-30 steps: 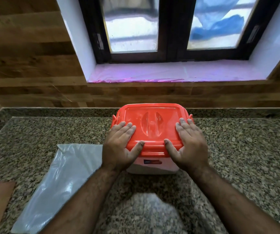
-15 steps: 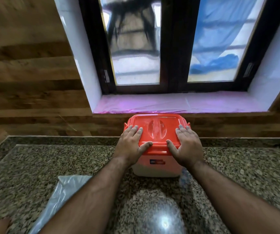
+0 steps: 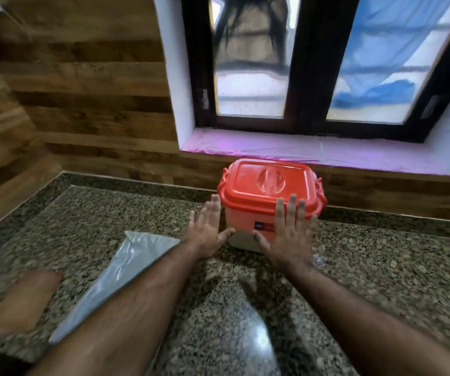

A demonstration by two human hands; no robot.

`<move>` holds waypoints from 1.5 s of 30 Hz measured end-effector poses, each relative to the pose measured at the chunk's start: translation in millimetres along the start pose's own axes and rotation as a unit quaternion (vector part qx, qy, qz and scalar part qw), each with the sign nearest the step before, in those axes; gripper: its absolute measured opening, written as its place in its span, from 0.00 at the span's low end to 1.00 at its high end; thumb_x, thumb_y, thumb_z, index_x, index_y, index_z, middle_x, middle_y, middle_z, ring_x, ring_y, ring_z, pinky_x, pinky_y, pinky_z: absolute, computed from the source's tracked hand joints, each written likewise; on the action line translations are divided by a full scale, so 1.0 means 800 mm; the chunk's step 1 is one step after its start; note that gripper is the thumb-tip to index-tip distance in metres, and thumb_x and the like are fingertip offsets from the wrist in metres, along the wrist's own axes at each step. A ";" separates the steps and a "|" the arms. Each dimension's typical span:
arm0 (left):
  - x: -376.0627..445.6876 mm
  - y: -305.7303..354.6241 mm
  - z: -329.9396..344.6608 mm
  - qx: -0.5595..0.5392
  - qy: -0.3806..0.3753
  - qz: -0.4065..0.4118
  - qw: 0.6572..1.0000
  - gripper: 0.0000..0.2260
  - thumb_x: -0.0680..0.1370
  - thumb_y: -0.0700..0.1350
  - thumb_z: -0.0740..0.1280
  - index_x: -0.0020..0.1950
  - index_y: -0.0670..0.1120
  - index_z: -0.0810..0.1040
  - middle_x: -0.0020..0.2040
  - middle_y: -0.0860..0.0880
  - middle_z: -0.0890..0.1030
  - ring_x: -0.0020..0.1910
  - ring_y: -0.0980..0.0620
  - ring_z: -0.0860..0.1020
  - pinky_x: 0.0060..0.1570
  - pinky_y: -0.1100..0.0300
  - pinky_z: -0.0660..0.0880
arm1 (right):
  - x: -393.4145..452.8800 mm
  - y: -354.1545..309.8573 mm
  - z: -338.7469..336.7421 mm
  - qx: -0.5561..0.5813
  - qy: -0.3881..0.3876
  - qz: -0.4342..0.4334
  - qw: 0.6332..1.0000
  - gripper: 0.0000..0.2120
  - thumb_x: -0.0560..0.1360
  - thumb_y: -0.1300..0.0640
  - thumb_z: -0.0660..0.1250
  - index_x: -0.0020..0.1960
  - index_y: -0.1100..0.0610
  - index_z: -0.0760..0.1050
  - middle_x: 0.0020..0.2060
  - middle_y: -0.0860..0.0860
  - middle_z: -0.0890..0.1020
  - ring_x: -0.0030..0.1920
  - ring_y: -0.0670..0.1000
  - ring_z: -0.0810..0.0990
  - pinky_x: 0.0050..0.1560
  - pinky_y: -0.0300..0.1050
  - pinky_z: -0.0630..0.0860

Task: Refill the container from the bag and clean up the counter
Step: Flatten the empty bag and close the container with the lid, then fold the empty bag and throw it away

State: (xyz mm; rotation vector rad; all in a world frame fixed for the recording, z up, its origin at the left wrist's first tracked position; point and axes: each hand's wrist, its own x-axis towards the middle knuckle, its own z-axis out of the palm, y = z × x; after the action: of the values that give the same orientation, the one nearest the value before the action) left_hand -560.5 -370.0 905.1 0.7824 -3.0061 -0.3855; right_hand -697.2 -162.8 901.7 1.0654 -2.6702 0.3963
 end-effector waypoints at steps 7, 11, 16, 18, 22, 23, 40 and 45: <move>-0.127 -0.159 0.050 -0.013 -0.068 -0.130 0.989 0.39 0.88 0.58 0.62 0.90 0.42 0.49 0.90 0.43 0.55 0.88 0.43 0.57 0.85 0.42 0.57 | -0.092 -0.159 0.071 0.109 -0.216 -0.056 0.969 0.37 0.78 0.38 0.67 0.81 0.56 0.67 0.80 0.60 0.70 0.79 0.61 0.70 0.76 0.56 0.69; -0.161 -0.248 0.041 -0.073 -0.081 -0.229 0.967 0.34 0.87 0.51 0.67 0.88 0.40 0.58 0.85 0.39 0.67 0.82 0.39 0.69 0.80 0.51 0.66 | -0.106 -0.231 0.080 0.195 -0.331 -0.018 0.923 0.18 0.77 0.43 0.70 0.61 0.52 0.81 0.58 0.53 0.87 0.59 0.60 0.85 0.52 0.48 0.79; -0.172 -0.328 0.040 -0.132 -0.071 -0.298 0.943 0.25 0.84 0.50 0.70 0.79 0.44 0.71 0.72 0.41 0.81 0.69 0.37 0.80 0.69 0.50 0.76 | -0.102 -0.283 0.117 0.286 -0.387 0.148 0.864 0.21 0.74 0.45 0.76 0.63 0.52 0.85 0.58 0.51 0.89 0.56 0.55 0.87 0.51 0.43 0.81; -0.170 -0.353 0.045 -0.159 -0.078 -0.324 0.929 0.24 0.84 0.52 0.70 0.77 0.44 0.72 0.70 0.41 0.82 0.67 0.37 0.81 0.68 0.48 0.78 | -0.098 -0.296 0.136 0.309 -0.380 0.245 0.837 0.21 0.70 0.46 0.81 0.59 0.55 0.86 0.52 0.52 0.88 0.52 0.55 0.88 0.50 0.44 0.82; -0.157 -0.395 0.051 -0.192 -0.094 -0.323 0.922 0.09 0.81 0.49 0.74 0.56 0.46 0.80 0.53 0.45 0.84 0.51 0.42 0.83 0.50 0.54 0.78 | -0.092 -0.314 0.165 0.337 -0.356 0.351 0.798 0.23 0.62 0.55 0.84 0.54 0.60 0.86 0.45 0.54 0.88 0.44 0.57 0.88 0.49 0.53 0.88; -0.153 -0.405 0.052 -0.208 -0.100 -0.318 0.919 0.06 0.80 0.46 0.75 0.50 0.47 0.80 0.48 0.45 0.84 0.46 0.44 0.82 0.45 0.56 0.76 | -0.090 -0.316 0.168 0.340 -0.353 0.363 0.792 0.21 0.62 0.59 0.83 0.53 0.61 0.85 0.45 0.56 0.87 0.44 0.58 0.87 0.49 0.54 0.88; -0.140 -0.478 0.063 -0.399 -0.140 -0.240 0.874 0.11 0.72 0.32 0.82 0.46 0.46 0.88 0.43 0.49 0.90 0.48 0.47 0.89 0.48 0.59 0.83 | -0.094 -0.280 0.165 0.456 -0.324 0.350 0.751 0.17 0.73 0.78 0.73 0.52 0.59 0.87 0.49 0.59 0.90 0.43 0.55 0.89 0.41 0.46 0.87; -0.152 -0.475 0.066 -0.372 -0.051 -0.191 0.907 0.16 0.69 0.30 0.83 0.37 0.49 0.83 0.34 0.57 0.84 0.35 0.57 0.80 0.39 0.63 0.76 | -0.094 -0.270 0.171 0.417 -0.281 0.287 0.815 0.14 0.69 0.75 0.80 0.44 0.57 0.88 0.42 0.51 0.91 0.44 0.51 0.89 0.40 0.36 0.83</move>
State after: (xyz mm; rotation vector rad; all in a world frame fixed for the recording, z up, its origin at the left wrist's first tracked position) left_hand -275.9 -620.3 769.4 1.2422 -2.4032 -1.4923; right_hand -509.7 -311.5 784.7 0.5080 -3.4032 1.7451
